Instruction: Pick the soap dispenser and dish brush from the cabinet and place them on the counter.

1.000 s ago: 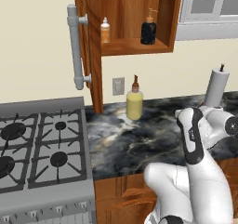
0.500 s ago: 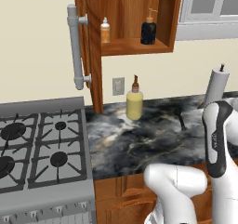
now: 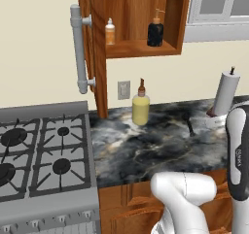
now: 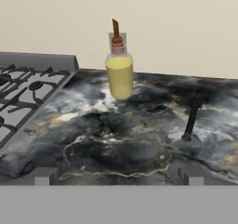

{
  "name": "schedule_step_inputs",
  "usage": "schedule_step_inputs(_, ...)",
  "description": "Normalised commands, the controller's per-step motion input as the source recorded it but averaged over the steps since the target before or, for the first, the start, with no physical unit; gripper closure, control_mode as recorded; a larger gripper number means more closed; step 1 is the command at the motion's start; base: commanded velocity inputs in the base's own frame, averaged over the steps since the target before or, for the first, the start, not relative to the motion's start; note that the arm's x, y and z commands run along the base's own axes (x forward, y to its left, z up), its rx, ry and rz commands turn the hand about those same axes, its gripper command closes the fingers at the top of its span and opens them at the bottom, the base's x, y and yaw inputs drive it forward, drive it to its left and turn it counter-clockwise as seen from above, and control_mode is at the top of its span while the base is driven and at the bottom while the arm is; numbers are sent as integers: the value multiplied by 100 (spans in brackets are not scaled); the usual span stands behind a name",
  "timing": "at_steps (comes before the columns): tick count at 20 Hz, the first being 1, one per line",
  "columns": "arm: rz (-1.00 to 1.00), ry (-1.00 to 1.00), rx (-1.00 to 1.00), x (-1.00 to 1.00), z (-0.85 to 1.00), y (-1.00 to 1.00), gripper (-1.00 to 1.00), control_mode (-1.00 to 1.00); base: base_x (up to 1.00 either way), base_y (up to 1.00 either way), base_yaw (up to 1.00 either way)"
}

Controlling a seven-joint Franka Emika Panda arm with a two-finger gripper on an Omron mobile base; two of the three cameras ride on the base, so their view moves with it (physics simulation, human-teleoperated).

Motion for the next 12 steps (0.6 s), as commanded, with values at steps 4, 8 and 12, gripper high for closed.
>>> schedule_step_inputs(4,-1,-12,0,-33,0,64,-100,-100,0,0,0)
schedule_step_inputs(8,-7,-5,0,-16,21,43,-100,-100,0,0,0)
schedule_step_inputs(12,-11,0,0,-14,55,12,-100,-100,0,0,0)
